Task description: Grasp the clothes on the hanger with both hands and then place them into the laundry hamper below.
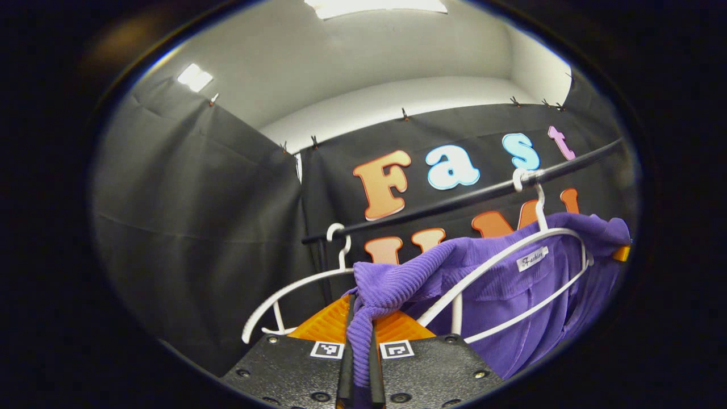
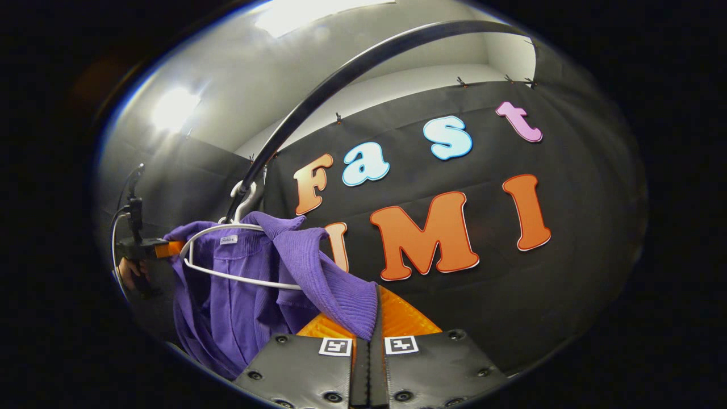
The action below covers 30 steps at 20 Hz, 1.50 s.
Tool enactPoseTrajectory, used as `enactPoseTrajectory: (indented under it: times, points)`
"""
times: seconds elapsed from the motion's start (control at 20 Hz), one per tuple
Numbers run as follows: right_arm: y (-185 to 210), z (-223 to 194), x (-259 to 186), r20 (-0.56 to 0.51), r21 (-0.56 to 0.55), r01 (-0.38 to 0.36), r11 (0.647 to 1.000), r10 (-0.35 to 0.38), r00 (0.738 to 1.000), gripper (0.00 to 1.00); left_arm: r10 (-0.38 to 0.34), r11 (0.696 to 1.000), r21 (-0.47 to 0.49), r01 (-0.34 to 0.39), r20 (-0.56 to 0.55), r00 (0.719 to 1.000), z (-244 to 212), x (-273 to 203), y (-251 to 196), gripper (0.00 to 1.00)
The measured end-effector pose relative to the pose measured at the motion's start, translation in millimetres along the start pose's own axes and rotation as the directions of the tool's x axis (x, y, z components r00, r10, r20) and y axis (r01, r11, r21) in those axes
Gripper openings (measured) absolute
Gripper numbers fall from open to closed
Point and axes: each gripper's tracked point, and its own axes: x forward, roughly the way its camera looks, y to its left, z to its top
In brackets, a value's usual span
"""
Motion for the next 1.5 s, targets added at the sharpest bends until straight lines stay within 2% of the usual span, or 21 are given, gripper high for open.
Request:
enactPoseTrajectory:
  times: [0.2, 0.25, 0.3, 0.45, 0.5, 0.55, 0.6, 0.65, 0.7, 0.8, 1.0, 1.15, 1.3, 1.35, 1.5]
  points:
    - [4.1, 4.8, 0.9, 0.013, -0.013, 0.015, 1.0, -0.015, 1.0, 0.07, -0.006, 0.988, -0.153, 0.0, -0.045, 0.999, -54.7, -10.7, 3.8, 0.12]
    - [0.1, 5.6, 4.5, 0.016, -0.021, 0.027, 0.999, -0.027, 1.0, 0.07, 0.006, 0.986, -0.165, -0.017, -0.067, 0.998, -67.7, -13.1, 3.5, 0.1]
    - [-1.0, 6.4, 7.2, 0.021, -0.024, 0.036, 0.999, -0.036, 0.999, 0.08, 0.009, 0.984, -0.177, -0.024, -0.085, 0.996, -83.5, -15.7, 1.8, 0.13]
    - [-10.9, 15.9, 8.2, 0.057, -0.018, 0.083, 0.996, -0.082, 0.995, 0.09, 0.0, 0.982, -0.188, -0.022, -0.117, 0.993, -114.4, -27.5, -13.2, 0.1]
    - [-14.9, 21.2, 9.6, 0.074, -0.021, 0.104, 0.994, -0.102, 0.992, 0.09, -0.002, 0.983, -0.181, -0.02, -0.121, 0.993, -120.0, -32.2, -16.9, 0.13]
    - [-17.9, 27.5, 11.8, 0.093, -0.03, 0.123, 0.992, -0.12, 0.988, 0.09, -0.007, 0.984, -0.18, -0.015, -0.123, 0.992, -124.5, -36.9, -21.2, 0.1]
    - [-20.1, 31.9, 14.9, 0.107, -0.04, 0.136, 0.99, -0.131, 0.986, 0.08, -0.01, 0.983, -0.184, -0.013, -0.126, 0.992, -127.2, -39.6, -23.2, 0.13]
    - [-21.8, 37.1, 21.4, 0.12, -0.048, 0.144, 0.988, -0.137, 0.983, 0.08, -0.009, 0.982, -0.19, -0.016, -0.128, 0.992, -128.8, -43.0, -25.6, 0.1]
    - [-24.5, 40.3, 27.2, 0.129, -0.053, 0.152, 0.987, -0.144, 0.981, 0.08, -0.006, 0.98, -0.197, -0.019, -0.126, 0.992, -128.7, -47.0, -28.4, 0.13]
    - [-34.4, 42.7, 40.8, 0.141, -0.057, 0.183, 0.981, -0.174, 0.975, 0.08, -0.002, 0.978, -0.205, -0.023, -0.121, 0.993, -131.1, -52.6, -29.2, 0.12]
    - [-59.8, 27.5, 73.4, 0.108, -0.057, 0.242, 0.969, -0.235, 0.966, 0.09, 0.008, 0.974, -0.222, -0.037, -0.127, 0.992, -138.1, -64.5, -30.5, 0.13]
    - [-82.9, -6.0, 87.6, 0.032, -0.036, 0.266, 0.963, -0.265, 0.964, 0.09, -0.004, 0.976, -0.218, -0.028, -0.145, 0.989, -146.5, -73.8, -39.7, 0.13]
    - [-94.3, -40.3, 79.5, -0.042, -0.016, 0.283, 0.959, -0.283, 0.958, 0.08, -0.015, 0.979, -0.202, -0.019, -0.164, 0.986, -154.7, -84.2, -51.4, 0.13]
    - [-97.2, -45.8, 73.1, -0.052, -0.029, 0.283, 0.959, -0.284, 0.957, 0.08, -0.014, 0.981, -0.195, -0.019, -0.17, 0.985, -156.0, -85.1, -53.0, 0.1]
    - [-98.1, -42.0, 51.7, -0.046, -0.067, 0.265, 0.962, -0.268, 0.962, 0.09, -0.01, 0.98, -0.197, -0.027, -0.182, 0.983, -154.7, -92.3, -52.0, 0.13]
